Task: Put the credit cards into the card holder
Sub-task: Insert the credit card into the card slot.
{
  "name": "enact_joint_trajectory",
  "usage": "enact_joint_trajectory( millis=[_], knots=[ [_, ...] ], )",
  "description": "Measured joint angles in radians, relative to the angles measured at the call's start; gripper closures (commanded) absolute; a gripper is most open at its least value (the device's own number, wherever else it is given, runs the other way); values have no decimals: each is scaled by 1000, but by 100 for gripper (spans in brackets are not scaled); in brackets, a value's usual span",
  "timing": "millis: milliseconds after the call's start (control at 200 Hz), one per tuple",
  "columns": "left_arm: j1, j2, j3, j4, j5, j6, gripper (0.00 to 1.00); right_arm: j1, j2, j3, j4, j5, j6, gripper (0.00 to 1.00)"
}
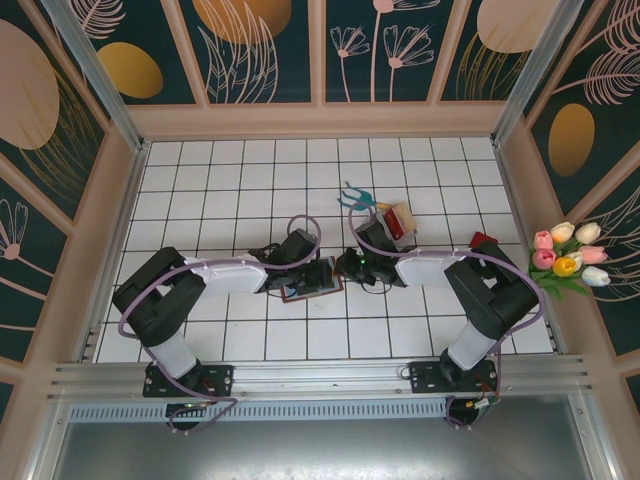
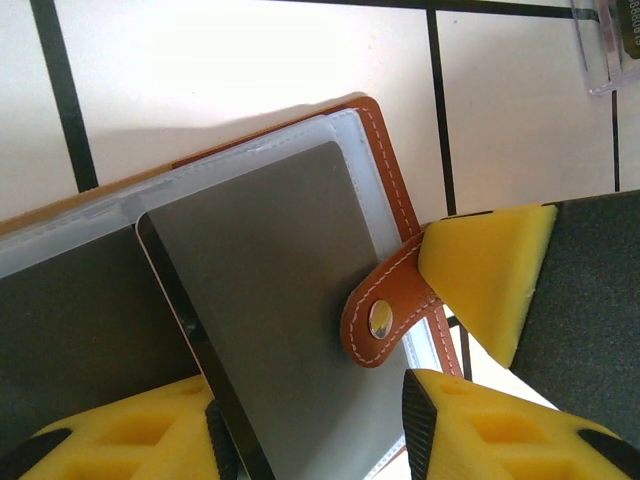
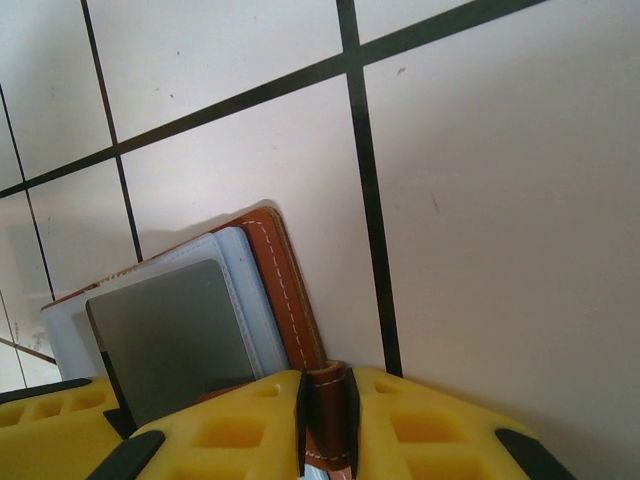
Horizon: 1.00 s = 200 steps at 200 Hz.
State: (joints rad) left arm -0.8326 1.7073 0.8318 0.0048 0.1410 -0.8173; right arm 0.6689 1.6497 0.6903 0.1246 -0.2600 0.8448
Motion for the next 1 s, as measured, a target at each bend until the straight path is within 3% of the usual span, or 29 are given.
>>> enact_joint_trajectory(
  millis=[711,1001],
  knots=[
    [-31,-111,-61,-107,-182,2,42,12,3,13,-27,39,-1,80],
    [-31,-198,-91,-104,-178,2,41,12,2,14,-27,38,-1,79]
  ],
)
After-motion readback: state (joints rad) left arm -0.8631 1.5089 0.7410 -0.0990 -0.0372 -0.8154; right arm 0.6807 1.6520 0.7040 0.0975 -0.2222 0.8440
